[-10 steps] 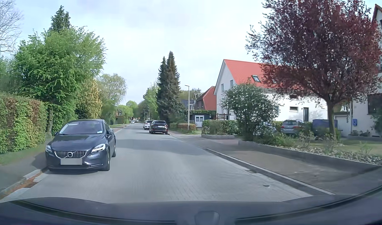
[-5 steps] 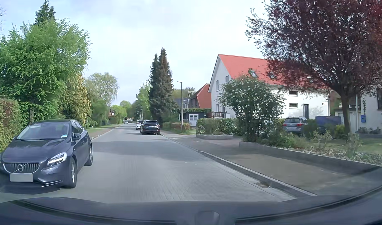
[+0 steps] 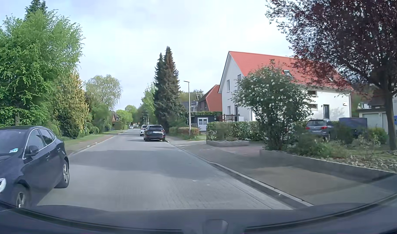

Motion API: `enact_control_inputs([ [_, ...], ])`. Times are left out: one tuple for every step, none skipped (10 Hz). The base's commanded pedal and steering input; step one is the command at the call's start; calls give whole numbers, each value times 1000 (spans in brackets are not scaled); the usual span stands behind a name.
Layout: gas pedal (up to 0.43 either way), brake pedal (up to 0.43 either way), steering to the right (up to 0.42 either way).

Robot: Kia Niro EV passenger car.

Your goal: Follow the waypoints while adhering to traffic rules and regulations

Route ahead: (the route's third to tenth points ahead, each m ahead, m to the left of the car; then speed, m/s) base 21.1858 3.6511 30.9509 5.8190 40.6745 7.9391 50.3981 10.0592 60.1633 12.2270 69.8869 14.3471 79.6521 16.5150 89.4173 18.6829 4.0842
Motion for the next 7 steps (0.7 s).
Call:
enact_control_inputs([
  [59,0,-71],
  [59,0,-85],
  [59,0,-99],
  [67,0,-111],
  [79,0,-115],
  [79,0,-115],
  [79,0,-116],
])
